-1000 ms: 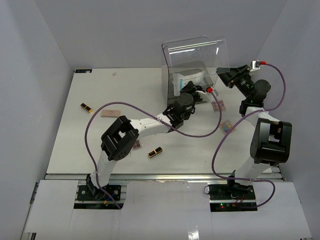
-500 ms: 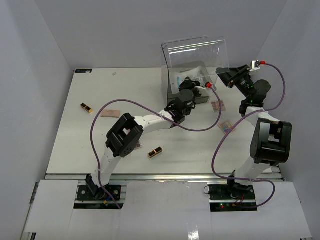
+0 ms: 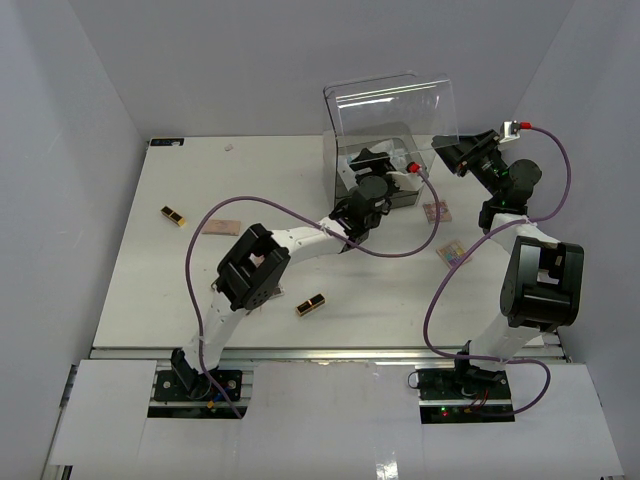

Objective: Organize the makeup

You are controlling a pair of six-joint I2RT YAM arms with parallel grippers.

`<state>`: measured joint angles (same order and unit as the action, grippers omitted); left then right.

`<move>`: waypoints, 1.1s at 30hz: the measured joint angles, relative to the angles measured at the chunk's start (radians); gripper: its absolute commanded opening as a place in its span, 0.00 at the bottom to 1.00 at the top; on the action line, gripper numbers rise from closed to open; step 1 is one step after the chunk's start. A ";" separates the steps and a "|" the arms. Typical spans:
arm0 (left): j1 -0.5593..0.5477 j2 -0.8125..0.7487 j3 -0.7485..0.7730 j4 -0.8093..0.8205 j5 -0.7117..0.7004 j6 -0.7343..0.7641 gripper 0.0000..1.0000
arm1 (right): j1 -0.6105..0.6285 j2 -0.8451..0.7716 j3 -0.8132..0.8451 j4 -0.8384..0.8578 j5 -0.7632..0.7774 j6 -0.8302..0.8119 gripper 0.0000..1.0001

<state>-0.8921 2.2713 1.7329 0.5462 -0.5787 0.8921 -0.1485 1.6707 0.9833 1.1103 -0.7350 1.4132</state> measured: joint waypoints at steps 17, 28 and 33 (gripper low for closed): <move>-0.061 -0.181 -0.169 -0.135 0.101 -0.160 0.91 | 0.000 0.000 -0.018 0.009 -0.001 0.000 0.41; -0.097 -0.399 -0.447 -0.210 0.173 -0.290 0.86 | 0.000 -0.001 -0.021 0.016 -0.001 -0.004 0.44; -0.122 -0.562 -0.620 -0.311 0.226 -0.408 0.86 | -0.001 -0.009 -0.055 -0.009 -0.005 -0.047 0.45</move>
<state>-1.0144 1.7088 1.1128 0.2357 -0.3522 0.4843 -0.1499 1.6615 0.9281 1.1010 -0.7395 1.3661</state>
